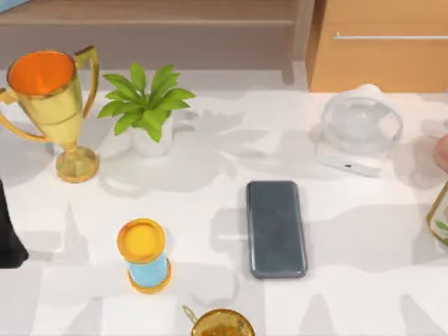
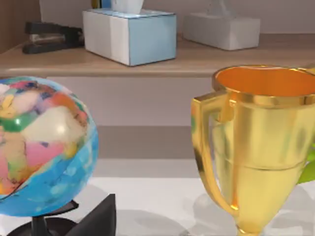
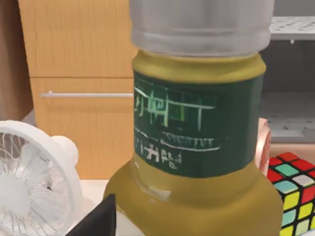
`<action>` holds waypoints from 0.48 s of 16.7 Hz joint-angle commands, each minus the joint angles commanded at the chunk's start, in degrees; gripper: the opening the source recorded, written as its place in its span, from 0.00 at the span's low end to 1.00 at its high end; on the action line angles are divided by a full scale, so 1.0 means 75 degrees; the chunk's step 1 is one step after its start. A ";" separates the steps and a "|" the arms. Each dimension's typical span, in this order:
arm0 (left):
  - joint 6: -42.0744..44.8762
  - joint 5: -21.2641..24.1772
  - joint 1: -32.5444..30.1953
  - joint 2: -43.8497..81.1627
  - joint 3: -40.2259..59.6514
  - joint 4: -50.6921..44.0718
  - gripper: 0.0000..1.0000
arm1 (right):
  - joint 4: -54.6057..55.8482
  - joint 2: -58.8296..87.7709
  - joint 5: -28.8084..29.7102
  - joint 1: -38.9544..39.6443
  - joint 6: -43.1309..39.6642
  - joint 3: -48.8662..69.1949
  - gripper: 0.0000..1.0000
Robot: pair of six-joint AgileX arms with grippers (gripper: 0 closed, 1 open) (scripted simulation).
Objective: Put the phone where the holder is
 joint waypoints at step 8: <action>0.0000 0.0000 0.0000 0.0000 0.0000 0.0000 1.00 | -0.0591 0.1199 0.0043 0.0364 0.0434 0.1606 1.00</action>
